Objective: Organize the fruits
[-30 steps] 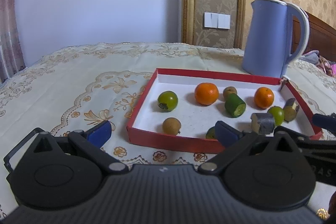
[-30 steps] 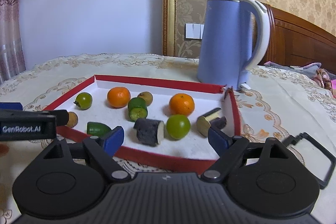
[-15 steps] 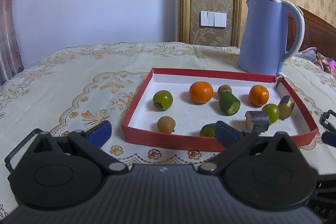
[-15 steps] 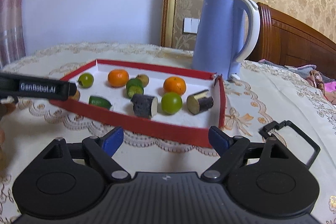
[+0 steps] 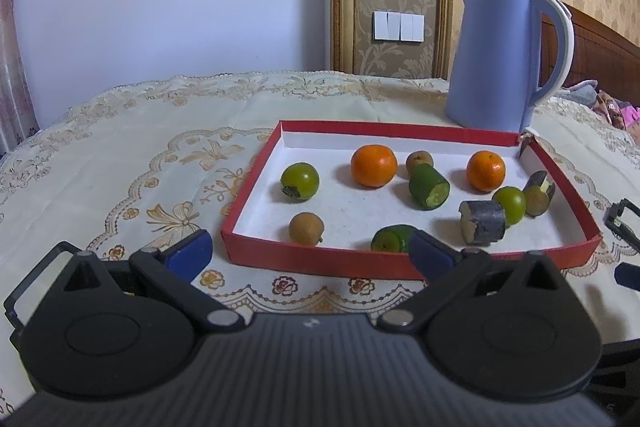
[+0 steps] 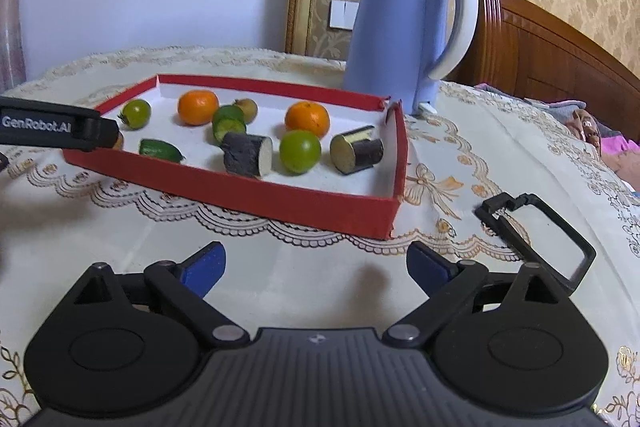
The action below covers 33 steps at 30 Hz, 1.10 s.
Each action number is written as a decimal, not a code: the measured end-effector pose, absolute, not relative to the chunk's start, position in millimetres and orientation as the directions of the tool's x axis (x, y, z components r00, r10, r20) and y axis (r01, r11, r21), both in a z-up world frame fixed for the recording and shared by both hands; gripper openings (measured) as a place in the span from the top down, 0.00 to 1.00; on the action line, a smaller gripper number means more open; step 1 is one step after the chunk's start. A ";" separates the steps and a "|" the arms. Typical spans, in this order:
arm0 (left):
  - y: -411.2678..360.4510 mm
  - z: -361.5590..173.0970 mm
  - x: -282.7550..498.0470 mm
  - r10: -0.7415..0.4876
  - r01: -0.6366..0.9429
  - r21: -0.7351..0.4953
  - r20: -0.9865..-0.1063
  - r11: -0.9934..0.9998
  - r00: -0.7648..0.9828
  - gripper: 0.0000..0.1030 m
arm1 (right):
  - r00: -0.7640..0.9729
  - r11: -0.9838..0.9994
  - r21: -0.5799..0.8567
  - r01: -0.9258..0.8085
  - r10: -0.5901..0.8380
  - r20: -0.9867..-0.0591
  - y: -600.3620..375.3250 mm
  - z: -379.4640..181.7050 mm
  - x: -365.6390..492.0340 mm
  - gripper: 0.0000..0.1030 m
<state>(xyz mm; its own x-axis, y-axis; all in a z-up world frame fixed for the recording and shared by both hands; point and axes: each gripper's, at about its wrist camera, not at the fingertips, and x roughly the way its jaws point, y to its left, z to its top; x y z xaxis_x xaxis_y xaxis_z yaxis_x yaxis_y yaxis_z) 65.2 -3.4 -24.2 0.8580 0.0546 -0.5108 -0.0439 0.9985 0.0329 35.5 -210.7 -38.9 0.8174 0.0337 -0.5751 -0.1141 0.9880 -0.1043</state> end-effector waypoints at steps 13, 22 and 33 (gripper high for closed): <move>-8.9 -30.0 72.3 0.049 -0.036 0.035 -0.547 0.999 0.836 0.00 | 0.796 0.991 -0.095 -0.098 0.021 -0.605 -210.7 -42.9 42.4 0.04; -11.2 -33.7 76.0 0.034 -0.019 0.032 -0.572 0.999 0.820 0.00 | 0.789 0.993 -0.082 -0.079 0.012 -0.614 -208.8 -43.4 47.8 0.00; -10.6 -34.8 78.8 0.029 -0.014 0.030 -0.575 0.999 0.818 0.00 | 0.790 0.996 -0.053 -0.074 0.026 -0.612 -210.9 -41.6 46.9 0.00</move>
